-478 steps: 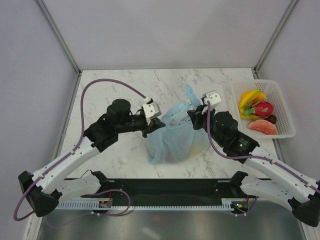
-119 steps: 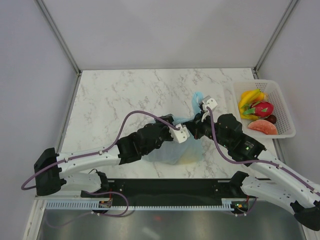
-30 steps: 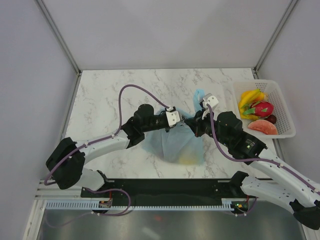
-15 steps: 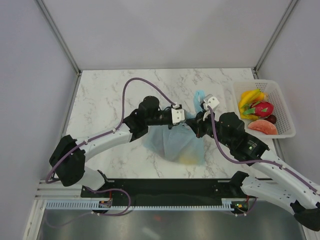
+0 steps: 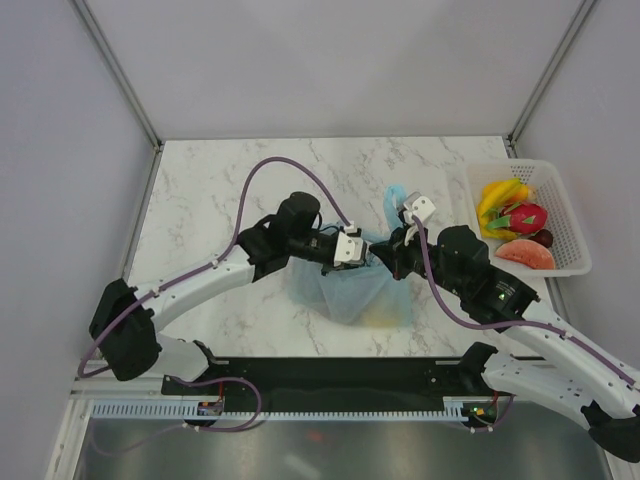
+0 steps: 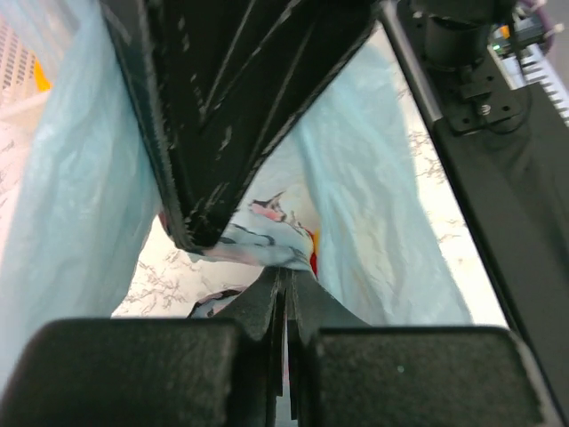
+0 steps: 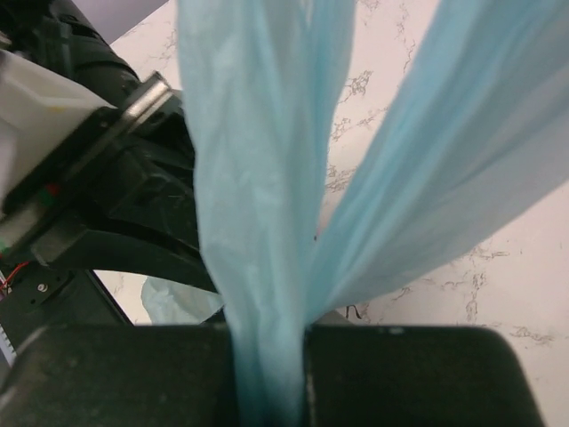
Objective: Place the fake fruits into the plastic bag and tie a complex knot
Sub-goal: Adjust the plastic bag at the center of the board.
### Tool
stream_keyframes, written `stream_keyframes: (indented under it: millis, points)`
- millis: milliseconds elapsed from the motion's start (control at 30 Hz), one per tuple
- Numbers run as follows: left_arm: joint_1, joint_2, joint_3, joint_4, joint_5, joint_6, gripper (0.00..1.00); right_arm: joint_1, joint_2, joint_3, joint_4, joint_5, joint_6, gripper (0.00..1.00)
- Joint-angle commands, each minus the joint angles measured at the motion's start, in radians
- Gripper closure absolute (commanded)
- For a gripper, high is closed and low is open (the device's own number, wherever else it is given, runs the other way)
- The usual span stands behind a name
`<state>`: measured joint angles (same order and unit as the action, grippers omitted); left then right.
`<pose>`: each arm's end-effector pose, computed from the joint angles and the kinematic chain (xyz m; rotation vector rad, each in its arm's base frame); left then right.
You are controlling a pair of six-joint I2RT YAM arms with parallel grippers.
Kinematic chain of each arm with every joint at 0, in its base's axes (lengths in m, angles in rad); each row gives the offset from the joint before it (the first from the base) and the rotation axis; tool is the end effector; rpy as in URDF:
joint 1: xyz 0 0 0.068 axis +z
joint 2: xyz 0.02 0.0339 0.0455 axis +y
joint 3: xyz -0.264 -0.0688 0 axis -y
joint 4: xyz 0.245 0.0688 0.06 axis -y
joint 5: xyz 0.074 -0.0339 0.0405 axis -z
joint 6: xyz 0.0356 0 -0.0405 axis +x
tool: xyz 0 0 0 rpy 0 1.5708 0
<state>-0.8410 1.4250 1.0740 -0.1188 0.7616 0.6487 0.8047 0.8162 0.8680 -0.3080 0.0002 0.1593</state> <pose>0.1959 -0.2558 0.3016 1.6773 1.1109 -0.8936 0.1295 0.1346 0.3507 -0.5963 1.7837 0.6727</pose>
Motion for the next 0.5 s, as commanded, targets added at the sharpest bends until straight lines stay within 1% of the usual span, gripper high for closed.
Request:
stream_keyframes:
  millis: [0,67,133,167,233,267,333,367,467]
  points:
    - [-0.001,-0.102,-0.003,-0.088,0.12,0.037,0.98,-0.004,-0.011,0.0,0.058,0.001,-0.023,1.0]
    - [-0.007,-0.11,0.007,-0.128,0.168,0.035,0.98,-0.001,-0.011,-0.001,0.063,0.001,-0.024,1.0]
    - [-0.021,-0.109,0.038,-0.195,0.171,0.037,0.98,-0.002,-0.009,-0.003,0.066,0.003,-0.027,1.0]
    - [-0.024,-0.107,0.043,-0.205,0.144,0.037,0.98,-0.002,-0.008,0.0,0.067,0.003,-0.029,1.0]
    - [-0.039,-0.11,0.05,-0.208,0.058,0.022,0.98,-0.002,-0.008,0.003,0.066,0.001,-0.029,1.0]
    - [-0.044,-0.115,0.053,-0.208,-0.047,0.014,0.98,-0.002,-0.009,0.003,0.066,0.001,-0.029,1.0]
    - [-0.056,-0.124,0.064,-0.203,-0.166,-0.021,0.98,-0.002,-0.011,0.003,0.069,0.001,-0.029,1.0]
    - [-0.061,-0.142,0.064,-0.182,-0.265,-0.053,0.98,-0.002,-0.012,0.002,0.067,0.001,-0.029,1.0]
    - [-0.075,-0.202,0.049,-0.139,-0.361,-0.092,0.98,-0.002,-0.014,0.0,0.067,0.001,-0.029,1.0]
